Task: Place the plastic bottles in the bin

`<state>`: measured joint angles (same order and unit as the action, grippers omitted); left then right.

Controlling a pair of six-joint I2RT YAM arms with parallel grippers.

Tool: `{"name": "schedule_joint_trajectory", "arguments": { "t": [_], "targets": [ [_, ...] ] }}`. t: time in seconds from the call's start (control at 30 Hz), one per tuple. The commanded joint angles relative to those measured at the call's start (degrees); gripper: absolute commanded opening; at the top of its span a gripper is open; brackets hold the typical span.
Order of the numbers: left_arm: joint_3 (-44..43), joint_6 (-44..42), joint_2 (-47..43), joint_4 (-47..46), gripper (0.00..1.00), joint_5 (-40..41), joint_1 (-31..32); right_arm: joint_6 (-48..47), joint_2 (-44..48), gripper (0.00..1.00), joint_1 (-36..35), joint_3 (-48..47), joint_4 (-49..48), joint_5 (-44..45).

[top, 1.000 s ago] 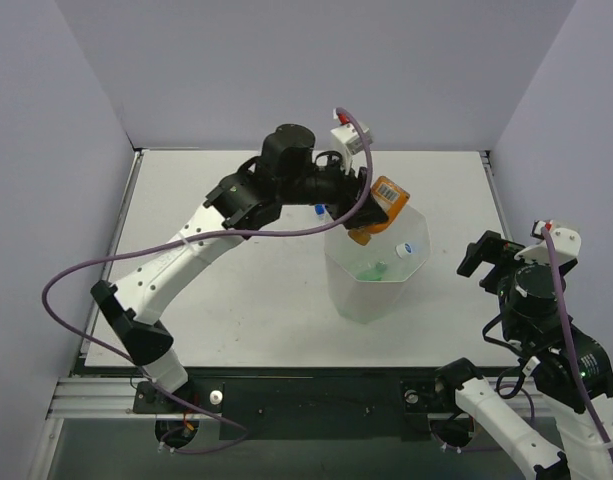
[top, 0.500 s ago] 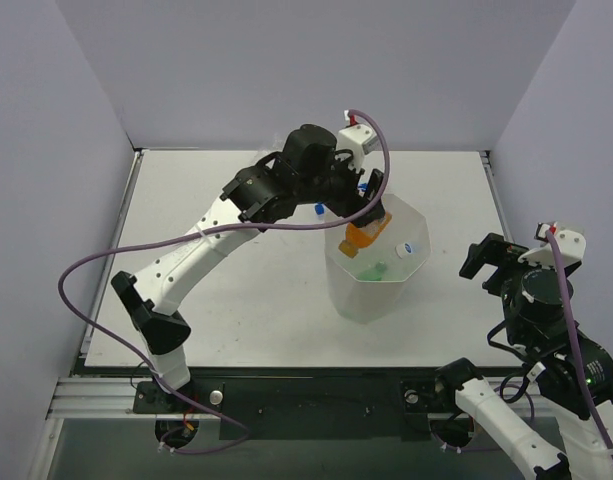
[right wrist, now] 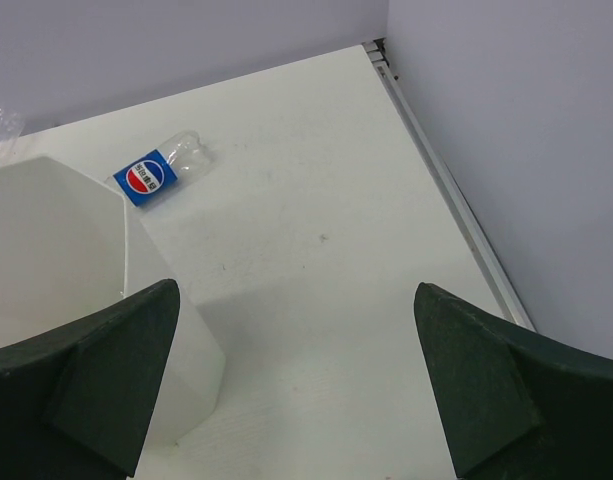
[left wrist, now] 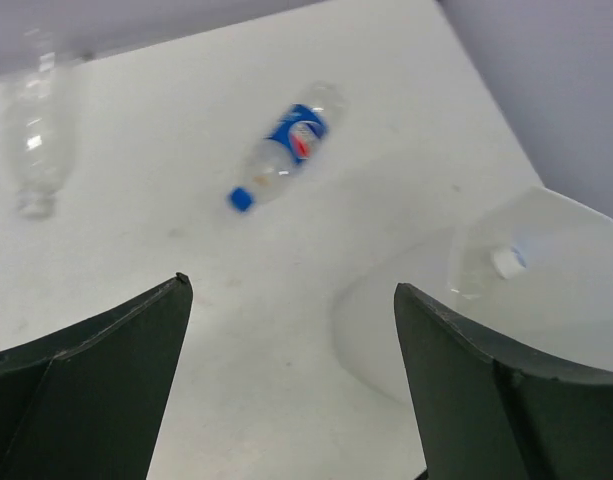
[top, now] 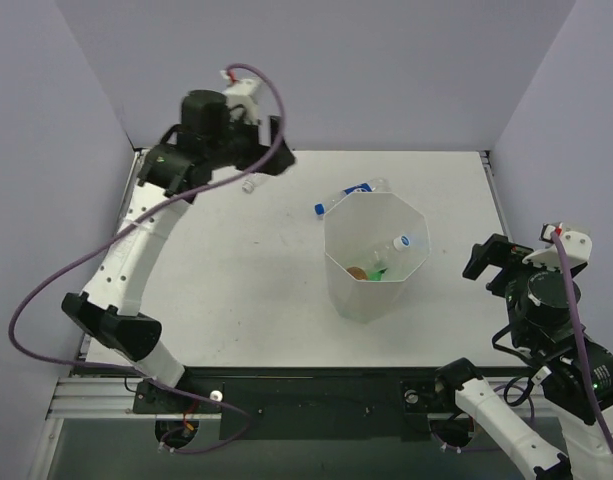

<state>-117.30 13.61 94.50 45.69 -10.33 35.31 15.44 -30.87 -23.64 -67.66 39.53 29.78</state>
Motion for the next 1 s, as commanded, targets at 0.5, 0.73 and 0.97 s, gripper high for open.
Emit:
{"name": "schedule_joint_trajectory", "arguments": {
  "t": [0.5,0.73,0.97],
  "targets": [
    [3.60,-1.02,14.69,1.22,0.89,-2.86,-30.13,-1.21,-1.90,0.97,0.26,-3.18,0.90,4.50],
    [-6.28,-3.67,28.10,-0.33,0.88,-3.03,-28.98,-0.50,-6.13,0.98,0.17,-9.51,2.66,3.00],
    [-8.82,-3.32,36.01,-6.67,0.89,-3.47,-28.98,1.17,-9.99,0.98,0.26,-14.16,5.21,3.00]
  ]
}}
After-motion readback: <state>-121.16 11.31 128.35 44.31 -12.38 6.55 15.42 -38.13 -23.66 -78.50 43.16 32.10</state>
